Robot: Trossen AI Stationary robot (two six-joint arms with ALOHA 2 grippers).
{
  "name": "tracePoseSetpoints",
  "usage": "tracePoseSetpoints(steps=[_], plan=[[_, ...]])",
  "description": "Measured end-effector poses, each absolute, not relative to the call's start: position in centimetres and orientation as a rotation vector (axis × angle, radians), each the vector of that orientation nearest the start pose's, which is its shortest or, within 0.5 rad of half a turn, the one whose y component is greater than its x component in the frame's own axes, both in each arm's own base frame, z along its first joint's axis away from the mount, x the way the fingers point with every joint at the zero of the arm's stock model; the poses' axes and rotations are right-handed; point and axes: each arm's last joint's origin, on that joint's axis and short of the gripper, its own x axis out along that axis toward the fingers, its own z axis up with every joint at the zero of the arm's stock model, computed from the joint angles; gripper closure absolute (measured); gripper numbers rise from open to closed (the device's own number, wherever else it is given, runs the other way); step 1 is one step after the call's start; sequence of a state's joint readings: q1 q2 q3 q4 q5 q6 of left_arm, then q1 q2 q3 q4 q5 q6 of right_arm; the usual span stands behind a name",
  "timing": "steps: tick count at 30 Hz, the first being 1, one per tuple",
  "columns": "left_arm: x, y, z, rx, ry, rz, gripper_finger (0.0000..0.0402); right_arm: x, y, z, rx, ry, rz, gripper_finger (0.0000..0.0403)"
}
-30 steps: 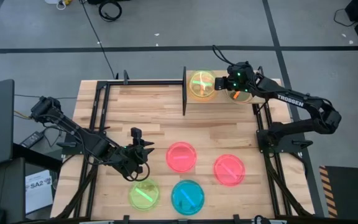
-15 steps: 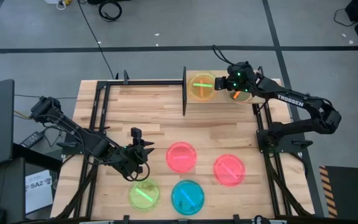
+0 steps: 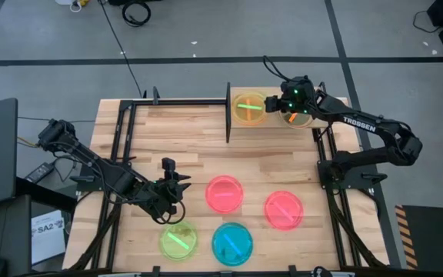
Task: Place and stack plates onto a shelf
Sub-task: Stack the top green plate on top of the orange plate on the shelf, then stack the left pink plate on top of the orange plate on the shelf
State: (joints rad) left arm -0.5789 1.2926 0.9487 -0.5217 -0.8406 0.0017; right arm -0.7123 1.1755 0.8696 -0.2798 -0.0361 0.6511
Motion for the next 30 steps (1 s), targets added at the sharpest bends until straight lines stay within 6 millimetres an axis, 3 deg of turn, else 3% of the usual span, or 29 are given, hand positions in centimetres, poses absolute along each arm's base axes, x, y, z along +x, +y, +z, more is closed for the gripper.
tracePoseSetpoints(steps=[9, 18, 30], plan=[[22.5, -12.1, 26.5, 0.567, 0.659, 0.245, 0.0283, 19.0, -16.3, 27.7, 0.715, 0.373, -0.786, 0.0233], [22.5, -12.1, 26.5, 0.555, 0.657, 0.248, 0.0283, 18.9, -16.4, 27.9, 0.7, 0.369, -0.782, 0.0231], [23.2, -10.8, 26.5, 0.391, 0.644, 0.349, 0.0283, 16.9, -14.4, 31.1, 0.61, 0.257, -0.626, 0.0231]])
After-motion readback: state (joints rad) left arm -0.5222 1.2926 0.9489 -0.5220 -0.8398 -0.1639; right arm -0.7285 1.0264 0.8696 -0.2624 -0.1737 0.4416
